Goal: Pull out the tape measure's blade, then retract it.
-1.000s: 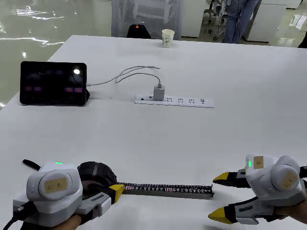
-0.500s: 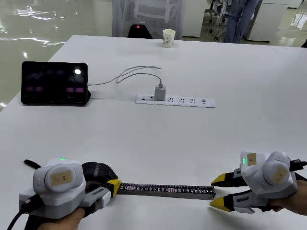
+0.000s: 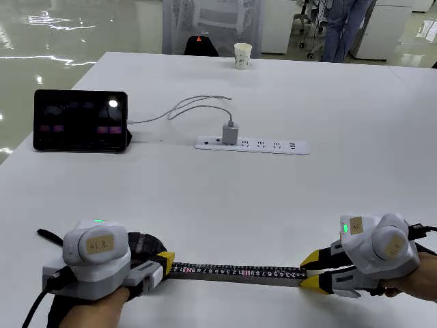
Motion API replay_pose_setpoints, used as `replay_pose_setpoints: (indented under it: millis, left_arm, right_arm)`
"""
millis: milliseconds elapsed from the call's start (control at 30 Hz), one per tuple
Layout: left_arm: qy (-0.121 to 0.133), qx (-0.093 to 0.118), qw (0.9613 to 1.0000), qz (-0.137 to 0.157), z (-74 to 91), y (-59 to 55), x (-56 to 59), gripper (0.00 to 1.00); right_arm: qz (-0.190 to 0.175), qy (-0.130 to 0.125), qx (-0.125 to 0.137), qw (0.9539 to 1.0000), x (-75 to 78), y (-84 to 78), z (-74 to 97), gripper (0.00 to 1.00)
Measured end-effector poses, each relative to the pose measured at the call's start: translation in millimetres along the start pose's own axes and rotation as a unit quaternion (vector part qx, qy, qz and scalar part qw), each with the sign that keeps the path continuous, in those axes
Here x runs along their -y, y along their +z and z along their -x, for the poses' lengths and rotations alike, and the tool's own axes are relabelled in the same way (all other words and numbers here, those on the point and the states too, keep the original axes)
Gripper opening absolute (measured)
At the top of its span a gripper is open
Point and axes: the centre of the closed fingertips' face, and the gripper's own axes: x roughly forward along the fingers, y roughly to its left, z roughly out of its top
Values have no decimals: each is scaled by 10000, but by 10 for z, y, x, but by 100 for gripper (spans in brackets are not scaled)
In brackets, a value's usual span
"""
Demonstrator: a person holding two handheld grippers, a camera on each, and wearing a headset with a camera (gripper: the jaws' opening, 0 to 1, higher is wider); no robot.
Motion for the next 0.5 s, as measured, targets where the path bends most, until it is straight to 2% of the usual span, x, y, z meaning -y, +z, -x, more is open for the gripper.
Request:
replay_pose_setpoints:
  millis: [500]
  left_arm:
    - [101,-53,9999,-29,-28,-13,-1,62]
  right_arm:
    - [-25,41,0,10000,-8,7,1,10]
